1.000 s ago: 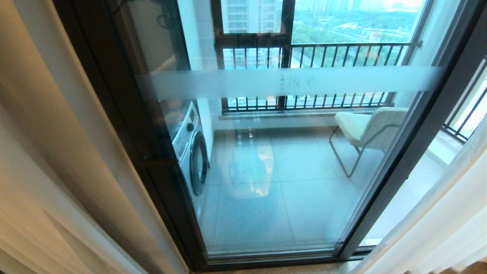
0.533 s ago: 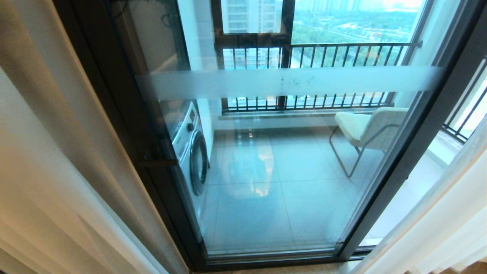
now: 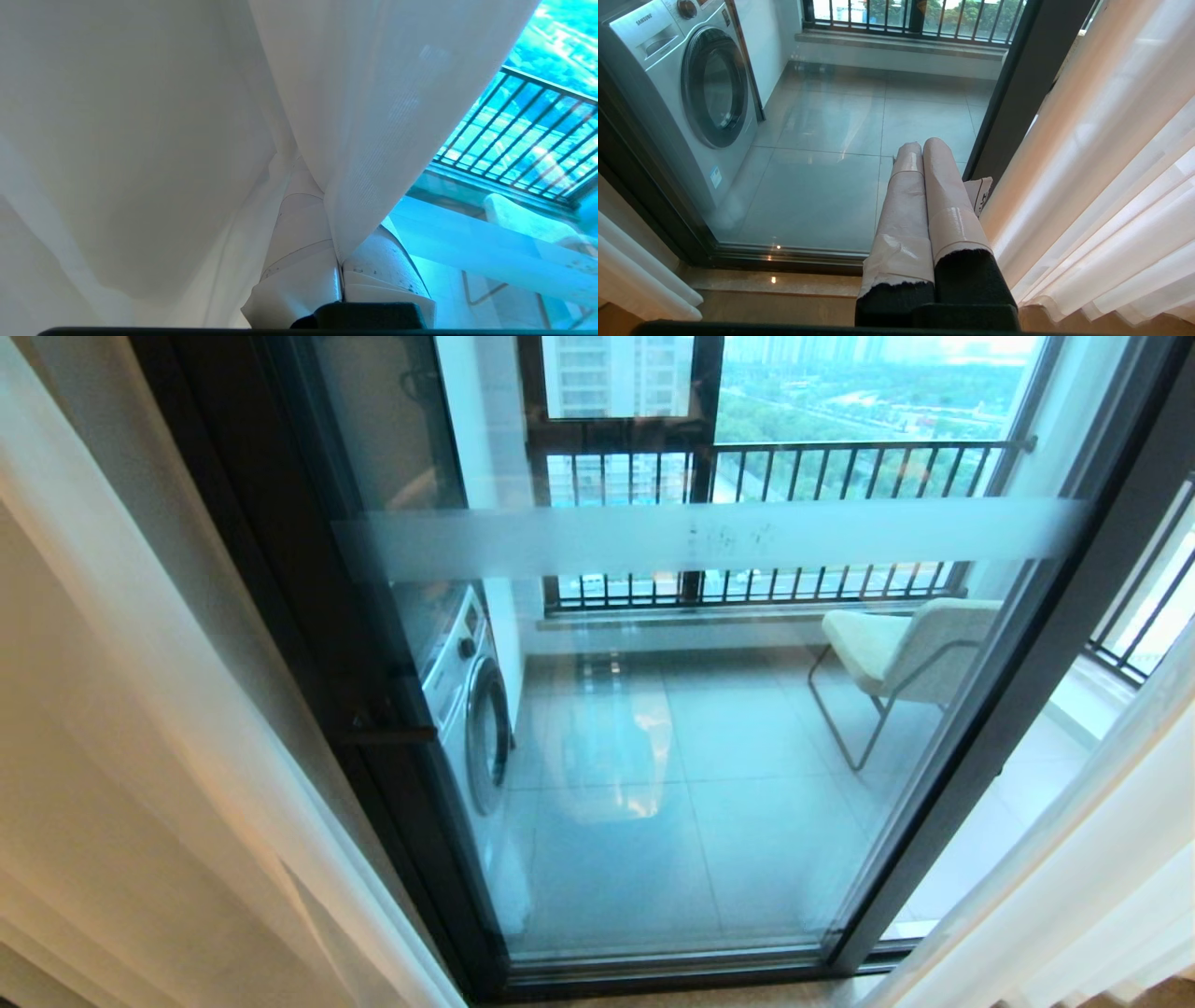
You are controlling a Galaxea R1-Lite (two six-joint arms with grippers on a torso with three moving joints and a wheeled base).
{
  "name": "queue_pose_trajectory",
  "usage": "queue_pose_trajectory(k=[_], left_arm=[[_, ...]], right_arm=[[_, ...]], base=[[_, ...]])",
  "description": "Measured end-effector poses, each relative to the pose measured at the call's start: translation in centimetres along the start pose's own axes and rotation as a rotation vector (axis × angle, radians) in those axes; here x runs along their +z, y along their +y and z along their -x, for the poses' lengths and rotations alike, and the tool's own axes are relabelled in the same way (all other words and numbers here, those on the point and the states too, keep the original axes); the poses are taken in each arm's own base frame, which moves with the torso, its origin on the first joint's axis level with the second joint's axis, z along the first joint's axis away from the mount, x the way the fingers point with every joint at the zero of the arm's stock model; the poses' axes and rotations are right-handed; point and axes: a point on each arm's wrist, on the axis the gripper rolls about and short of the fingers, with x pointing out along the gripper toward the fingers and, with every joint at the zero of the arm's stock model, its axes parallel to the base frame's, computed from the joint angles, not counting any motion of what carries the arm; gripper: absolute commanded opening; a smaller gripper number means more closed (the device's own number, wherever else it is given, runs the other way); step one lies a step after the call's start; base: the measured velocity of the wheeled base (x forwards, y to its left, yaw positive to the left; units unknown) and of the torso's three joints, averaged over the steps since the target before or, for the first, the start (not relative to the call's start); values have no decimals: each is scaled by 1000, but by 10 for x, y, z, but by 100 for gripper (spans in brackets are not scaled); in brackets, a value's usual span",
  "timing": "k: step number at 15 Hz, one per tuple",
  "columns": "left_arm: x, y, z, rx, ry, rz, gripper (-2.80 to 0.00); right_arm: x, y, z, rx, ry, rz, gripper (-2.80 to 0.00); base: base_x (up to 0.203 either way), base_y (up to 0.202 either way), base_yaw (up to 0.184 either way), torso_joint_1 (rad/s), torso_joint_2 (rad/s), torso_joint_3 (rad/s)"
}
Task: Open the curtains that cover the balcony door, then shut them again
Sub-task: Close the inner curtains on both sides
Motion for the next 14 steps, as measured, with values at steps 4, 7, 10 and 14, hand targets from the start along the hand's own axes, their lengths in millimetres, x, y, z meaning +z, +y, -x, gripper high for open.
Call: queue_pose_trajectory(k=[4,7,10,14], left_arm=[[-3,-12,2,-65,15,5,-280],[-6,-23,5,-127,33,11,-280],[-6,-26,8,-148,37,14,-280],[-4,-26,12,-149,29,10,-280]], right_arm=[[0,0,0,0,0,0,-280],[0,0,0,0,0,-1,-280],[0,0,0,0,0,0,-280],[0,0,0,0,0,0,-280]], base=[[0,0,0,0,0,0],[0,0,0,0,0,0],[0,0,0,0,0,0],[0,0,0,0,0,0]])
